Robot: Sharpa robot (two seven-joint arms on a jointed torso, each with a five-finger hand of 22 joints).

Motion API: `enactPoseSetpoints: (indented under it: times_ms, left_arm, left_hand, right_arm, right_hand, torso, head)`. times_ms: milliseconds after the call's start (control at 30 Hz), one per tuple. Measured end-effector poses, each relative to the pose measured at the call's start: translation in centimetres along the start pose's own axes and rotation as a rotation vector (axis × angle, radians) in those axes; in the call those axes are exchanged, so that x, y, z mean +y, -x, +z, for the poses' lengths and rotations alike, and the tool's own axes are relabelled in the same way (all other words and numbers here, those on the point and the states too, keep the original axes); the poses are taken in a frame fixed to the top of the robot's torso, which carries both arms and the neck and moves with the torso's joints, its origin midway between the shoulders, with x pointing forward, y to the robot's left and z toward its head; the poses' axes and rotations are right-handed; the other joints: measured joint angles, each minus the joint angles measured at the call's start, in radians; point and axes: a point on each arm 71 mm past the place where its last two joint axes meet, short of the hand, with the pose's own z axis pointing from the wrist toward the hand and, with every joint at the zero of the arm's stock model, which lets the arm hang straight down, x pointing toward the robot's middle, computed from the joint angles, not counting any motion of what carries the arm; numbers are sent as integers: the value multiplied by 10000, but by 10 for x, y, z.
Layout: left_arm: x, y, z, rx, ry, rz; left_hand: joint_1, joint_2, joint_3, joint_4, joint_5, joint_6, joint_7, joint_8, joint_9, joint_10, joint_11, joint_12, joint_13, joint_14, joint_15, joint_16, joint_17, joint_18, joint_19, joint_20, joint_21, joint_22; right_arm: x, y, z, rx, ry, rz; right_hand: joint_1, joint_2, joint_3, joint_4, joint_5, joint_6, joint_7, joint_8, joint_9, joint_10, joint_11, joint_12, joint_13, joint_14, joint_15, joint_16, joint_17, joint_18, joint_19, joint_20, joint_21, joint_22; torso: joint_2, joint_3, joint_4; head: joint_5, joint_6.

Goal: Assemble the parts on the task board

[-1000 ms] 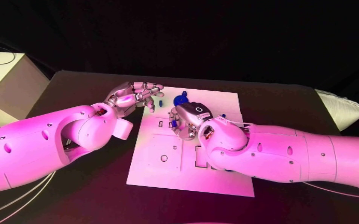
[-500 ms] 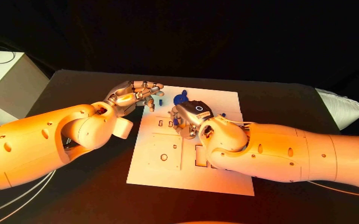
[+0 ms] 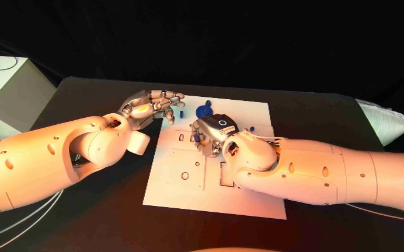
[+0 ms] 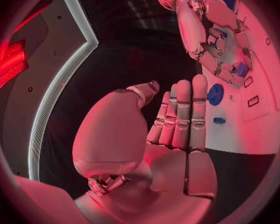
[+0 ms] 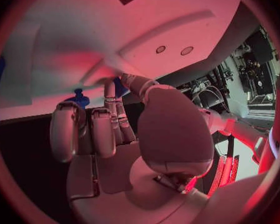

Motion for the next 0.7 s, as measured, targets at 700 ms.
enactPoseSetpoints:
  times_ms: [700]
  left_arm:
    - [0,1,0,5,26,-1]
  left_hand:
    - [0,0,0,0,0,0,0,0,-2,0,0,62,12,0,0,0,0,0,0,0,0,0]
  right_arm:
    - [-2,-2,-2,-148,-53,125]
  right_hand:
    - [-76,-134,-29,29,-134,-81,79,-117,-97,25,26,-81,-185,0,0,-196,-2,159,0,0,-230,-3]
  torso:
    - [-8,0,-14]
  head:
    - [37,8]
